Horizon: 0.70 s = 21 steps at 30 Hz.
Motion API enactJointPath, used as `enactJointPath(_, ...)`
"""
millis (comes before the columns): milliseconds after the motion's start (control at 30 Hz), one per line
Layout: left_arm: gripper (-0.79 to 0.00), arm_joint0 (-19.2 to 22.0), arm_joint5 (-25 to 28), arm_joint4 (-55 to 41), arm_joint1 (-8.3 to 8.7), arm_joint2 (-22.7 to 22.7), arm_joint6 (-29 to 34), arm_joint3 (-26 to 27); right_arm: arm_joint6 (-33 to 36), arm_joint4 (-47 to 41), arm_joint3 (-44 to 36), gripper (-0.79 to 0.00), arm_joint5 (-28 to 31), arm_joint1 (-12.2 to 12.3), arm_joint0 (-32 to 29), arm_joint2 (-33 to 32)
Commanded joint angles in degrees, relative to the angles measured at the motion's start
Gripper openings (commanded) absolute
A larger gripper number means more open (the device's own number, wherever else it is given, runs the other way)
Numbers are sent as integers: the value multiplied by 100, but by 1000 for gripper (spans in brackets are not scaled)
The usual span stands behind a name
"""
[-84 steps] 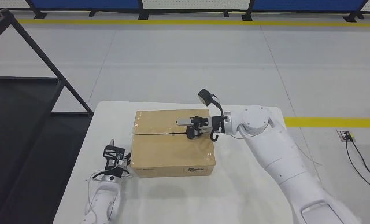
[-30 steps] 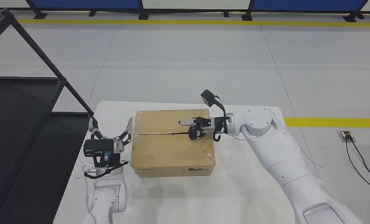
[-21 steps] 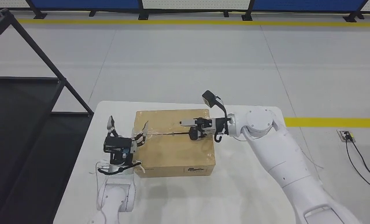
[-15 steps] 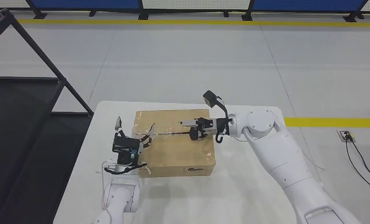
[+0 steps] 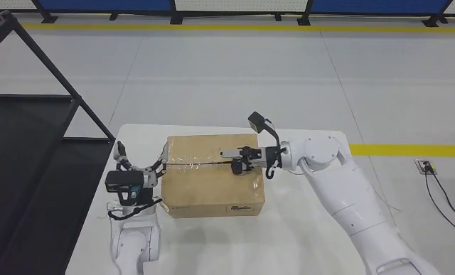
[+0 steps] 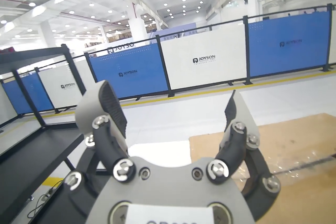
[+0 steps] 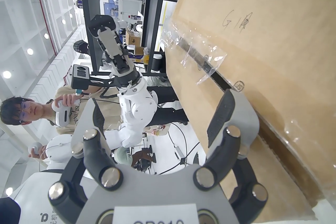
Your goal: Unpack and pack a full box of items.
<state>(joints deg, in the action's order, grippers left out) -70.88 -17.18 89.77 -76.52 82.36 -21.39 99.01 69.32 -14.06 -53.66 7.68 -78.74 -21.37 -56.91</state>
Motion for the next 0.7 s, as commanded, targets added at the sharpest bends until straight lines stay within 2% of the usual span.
enactJointPath(0, -12, -136, -28, -126, 23, 338, -9, 84, 17, -130, -60, 0, -22, -26, 17, 41)
enactJointPath(200, -18, -537, -104, -493, 66, 1121, -230, 173, -183, -528, -63, 0, -312, -189, 227, 304)
enactJointPath(233, -22, -603, -120, -559, 70, 1232, -268, 183, -223, -598, -17, -74, -355, -233, 293, 378)
enactJointPath(267, -22, -671, -116, -634, 72, 1327, -300, 192, -262, -658, 33, -459, -391, -282, 363, 463)
enactJointPath(333, -28, -808, -79, -724, 77, 1481, -377, 179, -358, -715, 197, -705, -473, -387, 519, 660)
enactJointPath(367, -31, -867, -64, -749, 78, 1534, -411, 161, -384, -729, 305, -785, -539, -445, 607, 770)
enactJointPath(500, -40, -990, -18, -833, 73, 1634, -533, 76, -479, -585, 870, -785, -805, -682, 960, 1239)
enactJointPath(667, -55, -1028, 35, -936, 63, 1688, -587, 44, -485, -571, 1599, -785, -723, -894, 1263, 1491)
